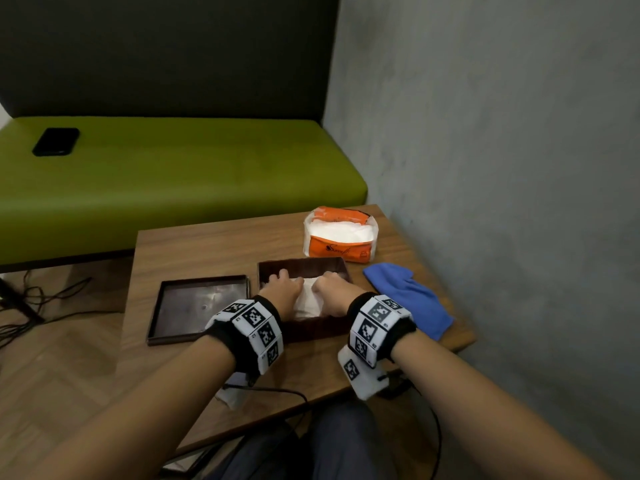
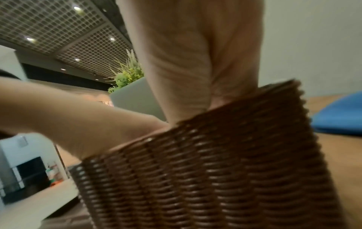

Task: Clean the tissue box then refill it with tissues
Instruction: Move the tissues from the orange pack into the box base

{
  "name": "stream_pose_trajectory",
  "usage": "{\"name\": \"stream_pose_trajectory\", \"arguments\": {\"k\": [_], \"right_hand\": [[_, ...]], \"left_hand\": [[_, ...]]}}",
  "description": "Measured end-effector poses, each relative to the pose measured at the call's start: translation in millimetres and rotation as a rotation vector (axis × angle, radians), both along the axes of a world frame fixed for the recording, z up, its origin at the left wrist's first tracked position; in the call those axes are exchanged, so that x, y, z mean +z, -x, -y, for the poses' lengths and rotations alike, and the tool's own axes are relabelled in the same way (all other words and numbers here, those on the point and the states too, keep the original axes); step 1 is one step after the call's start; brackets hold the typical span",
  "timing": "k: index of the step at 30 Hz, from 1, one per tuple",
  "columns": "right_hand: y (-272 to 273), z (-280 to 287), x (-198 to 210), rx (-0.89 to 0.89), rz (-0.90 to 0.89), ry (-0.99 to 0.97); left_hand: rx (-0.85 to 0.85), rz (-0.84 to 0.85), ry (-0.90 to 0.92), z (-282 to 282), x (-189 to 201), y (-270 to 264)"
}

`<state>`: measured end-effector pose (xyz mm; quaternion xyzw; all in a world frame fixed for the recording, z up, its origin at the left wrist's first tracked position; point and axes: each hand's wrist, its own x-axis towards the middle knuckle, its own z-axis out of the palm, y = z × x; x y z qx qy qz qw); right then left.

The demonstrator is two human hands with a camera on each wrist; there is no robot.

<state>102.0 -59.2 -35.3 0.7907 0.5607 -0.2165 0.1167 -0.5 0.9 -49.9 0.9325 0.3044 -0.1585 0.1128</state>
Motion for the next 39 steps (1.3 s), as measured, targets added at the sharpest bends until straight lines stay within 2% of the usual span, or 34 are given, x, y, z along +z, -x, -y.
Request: {"name": "stream_pose_trajectory", "arguments": {"k": [3,8,12,15,17,19,21,22,24,26,28,32,35,37,39], "right_hand": [[-1,-1,0,-0.028,-0.010,-0.018],[-5,4,11,-0.213,-0.198,-0.259],[6,5,15,-0.189,-0.174,-0.154],[7,5,19,-0.181,-0.276,-0.064],[1,3,20,-0.198,-0.292,-0.126],[-6,2,18,-0.246,-0.231,-0.298],[-5,2,14,-0.218,-0.094,-0.423],[-4,2,12,-0.169,-0.051,-0.418],[0,2,7,-0.087,-0.013,-0.282],[3,1,2,-0.077,-0.008,-0.150],[6,0,1,-0.060,0.011,-0.117],[0,-4,6,-0.121,-0.100,-0.096],[-7,-2,14,-0.068,-0.150,-0.020],[-23,1,31,-0.128,-0.258,-0.092],[-49,2,52,-0.256,-0.374,-0.272]], "left_hand": [[0.019,-0.027,-0.011,-1,1,-3],[0.094,0.029,0.170,-9,16,-2],[0.109,0.025,0.176,-9,13,-3],[0.116,-0.067,0.305,-9,19,-9],[0.133,-0.033,0.372,-13,28,-9],[0.125,0.067,0.349,-21,33,-8],[0.123,0.196,0.271,-29,31,-8],[0.100,0.199,0.232,-30,28,-6],[0.034,0.121,0.178,-25,20,-2],[-0.001,0.074,0.132,-16,12,-1],[-0.030,0.061,0.076,-12,10,-3],[-0.013,-0.017,0.094,-13,13,-7],[-0.047,-0.085,0.069,-9,13,-10],[-0.046,-0.088,0.125,-12,27,-16],[-0.027,0.007,0.186,-24,46,-27]]}}
